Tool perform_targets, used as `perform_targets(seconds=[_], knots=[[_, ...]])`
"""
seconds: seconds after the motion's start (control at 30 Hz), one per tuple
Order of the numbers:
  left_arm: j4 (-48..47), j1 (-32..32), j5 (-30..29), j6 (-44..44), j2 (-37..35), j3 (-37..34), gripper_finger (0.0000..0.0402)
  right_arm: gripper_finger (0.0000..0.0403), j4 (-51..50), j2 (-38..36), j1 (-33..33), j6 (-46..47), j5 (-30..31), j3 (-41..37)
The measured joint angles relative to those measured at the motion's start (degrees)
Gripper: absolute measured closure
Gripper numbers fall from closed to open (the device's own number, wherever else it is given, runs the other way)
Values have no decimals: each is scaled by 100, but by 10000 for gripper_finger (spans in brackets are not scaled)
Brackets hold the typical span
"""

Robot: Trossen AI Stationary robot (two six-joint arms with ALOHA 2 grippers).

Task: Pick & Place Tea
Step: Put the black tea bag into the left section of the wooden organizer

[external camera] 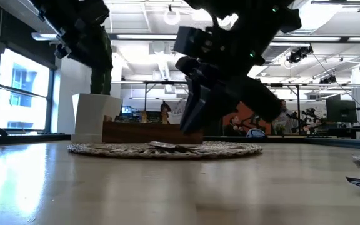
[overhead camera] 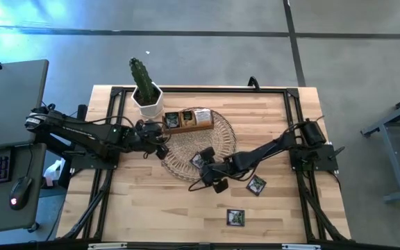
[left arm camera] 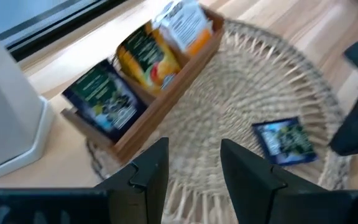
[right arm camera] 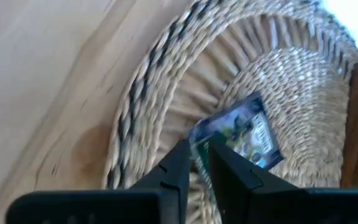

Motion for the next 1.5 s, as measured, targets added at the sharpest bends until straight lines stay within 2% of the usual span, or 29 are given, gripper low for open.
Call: perform_targets(seconds=[0.2,0.43,0.6,0.8,1.0,1.17,1.27,1.37,1.5], knots=[[295,0,36,1,0,0,259,309,-207,0,-152,-24,114,-3],[281,1,280,0,0,0,259,278,-149,2,-411,-82,-312,-2],[278,0,502,1,0,0,259,272,-44,2,-453,-319,-851,-1],[277,0,775,-1,1,0,259,272,142,227,-453,-524,-848,1],[275,0,952,-1,1,0,259,273,273,423,-518,-465,-563,16],[275,0,1061,-1,0,0,259,299,256,426,-668,-117,-963,16],[275,0,1071,-1,0,0,259,338,218,428,-759,-119,-1250,15],[275,1,1080,-1,0,0,259,387,219,431,-783,-131,-1222,12],[275,1,1080,-1,0,0,259,388,225,431,-738,-320,-1212,12]])
